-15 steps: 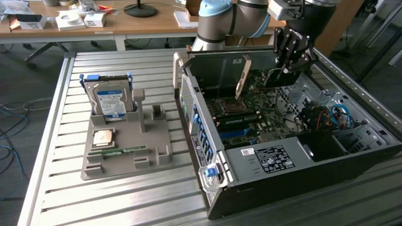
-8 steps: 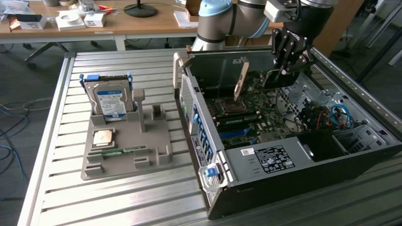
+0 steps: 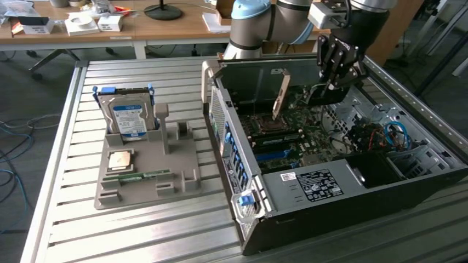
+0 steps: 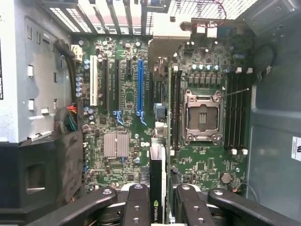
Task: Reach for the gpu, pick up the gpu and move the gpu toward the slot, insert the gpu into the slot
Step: 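Insert the gpu into the slot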
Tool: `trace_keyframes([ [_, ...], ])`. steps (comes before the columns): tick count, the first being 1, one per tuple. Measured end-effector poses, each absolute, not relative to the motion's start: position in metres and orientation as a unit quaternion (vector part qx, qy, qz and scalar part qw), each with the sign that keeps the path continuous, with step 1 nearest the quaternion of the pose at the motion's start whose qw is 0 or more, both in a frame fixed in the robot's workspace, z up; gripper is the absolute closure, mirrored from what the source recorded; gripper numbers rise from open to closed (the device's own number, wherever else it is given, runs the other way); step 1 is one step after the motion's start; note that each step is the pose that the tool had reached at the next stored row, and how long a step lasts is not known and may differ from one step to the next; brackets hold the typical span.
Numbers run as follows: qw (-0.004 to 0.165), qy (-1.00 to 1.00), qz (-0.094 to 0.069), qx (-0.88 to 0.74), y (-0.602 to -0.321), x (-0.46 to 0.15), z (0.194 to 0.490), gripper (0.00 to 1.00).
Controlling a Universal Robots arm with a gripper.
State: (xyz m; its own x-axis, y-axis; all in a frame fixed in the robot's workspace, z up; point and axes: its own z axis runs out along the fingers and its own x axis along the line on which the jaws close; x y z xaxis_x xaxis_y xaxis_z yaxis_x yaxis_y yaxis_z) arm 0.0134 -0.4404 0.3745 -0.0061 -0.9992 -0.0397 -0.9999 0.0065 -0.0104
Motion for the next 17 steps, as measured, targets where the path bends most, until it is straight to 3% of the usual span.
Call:
trace_keyframes([
  [17,0.014,0.722,0.006,-0.692,-0.4418,0.0112,0.3702,0.73],
])
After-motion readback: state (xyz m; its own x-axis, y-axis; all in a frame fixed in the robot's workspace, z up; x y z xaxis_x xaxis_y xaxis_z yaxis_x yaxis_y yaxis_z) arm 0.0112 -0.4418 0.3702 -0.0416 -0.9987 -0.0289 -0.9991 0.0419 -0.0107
